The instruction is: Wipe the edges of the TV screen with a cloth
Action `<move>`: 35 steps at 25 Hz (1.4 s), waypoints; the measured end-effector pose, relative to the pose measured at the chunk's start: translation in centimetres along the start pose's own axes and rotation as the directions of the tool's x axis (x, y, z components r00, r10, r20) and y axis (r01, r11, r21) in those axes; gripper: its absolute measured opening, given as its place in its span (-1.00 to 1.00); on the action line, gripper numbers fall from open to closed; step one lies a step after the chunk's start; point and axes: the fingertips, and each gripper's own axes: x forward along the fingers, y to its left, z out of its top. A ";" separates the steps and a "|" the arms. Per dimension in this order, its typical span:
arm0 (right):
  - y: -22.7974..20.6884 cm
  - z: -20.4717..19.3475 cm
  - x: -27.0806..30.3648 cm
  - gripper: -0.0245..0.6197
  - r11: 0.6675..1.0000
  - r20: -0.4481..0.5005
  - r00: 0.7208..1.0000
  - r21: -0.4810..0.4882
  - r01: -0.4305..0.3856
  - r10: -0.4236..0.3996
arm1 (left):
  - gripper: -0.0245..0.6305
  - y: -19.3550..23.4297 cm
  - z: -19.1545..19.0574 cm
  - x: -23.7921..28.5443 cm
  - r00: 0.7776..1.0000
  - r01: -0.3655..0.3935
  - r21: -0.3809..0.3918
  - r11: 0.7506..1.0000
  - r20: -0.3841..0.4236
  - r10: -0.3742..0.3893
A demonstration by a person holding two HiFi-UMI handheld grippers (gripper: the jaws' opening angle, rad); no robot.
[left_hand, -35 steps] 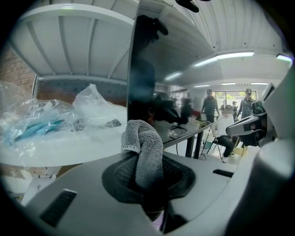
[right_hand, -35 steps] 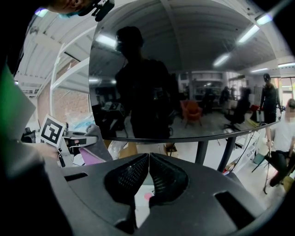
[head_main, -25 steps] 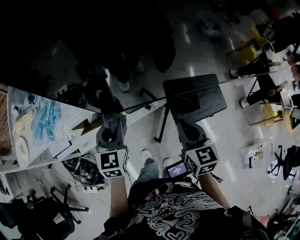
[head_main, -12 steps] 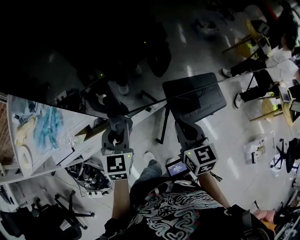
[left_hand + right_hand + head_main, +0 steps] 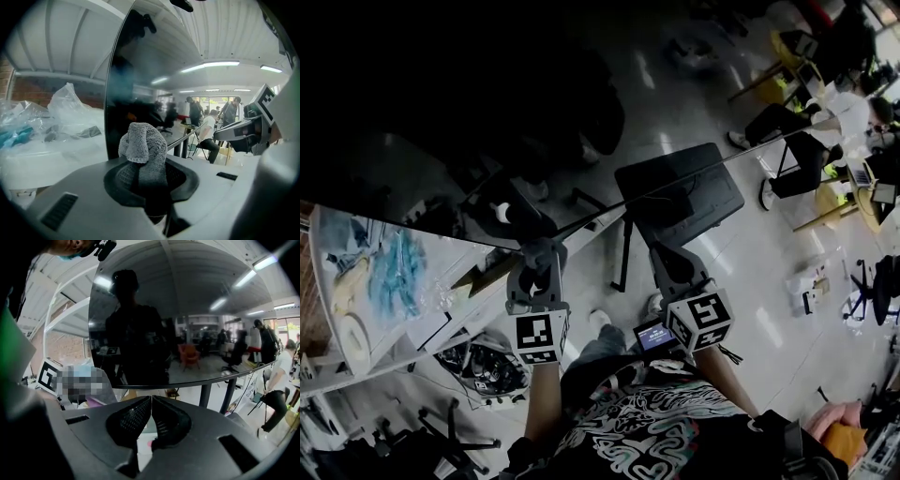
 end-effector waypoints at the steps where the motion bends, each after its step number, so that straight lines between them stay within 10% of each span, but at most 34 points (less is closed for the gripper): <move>1: 0.1 0.1 0.0 -0.83 1.000 0.003 1.000 0.007 0.003 -0.003 | -0.71 0.0 0.1 0.0 1.000 0.006 0.001 1.000 0.001 -0.006; 35: -6.3 -0.4 -2.2 -0.83 0.994 0.038 0.995 0.063 0.089 -0.092 | -0.71 -5.0 2.0 3.7 0.997 0.074 0.044 0.996 0.009 -0.074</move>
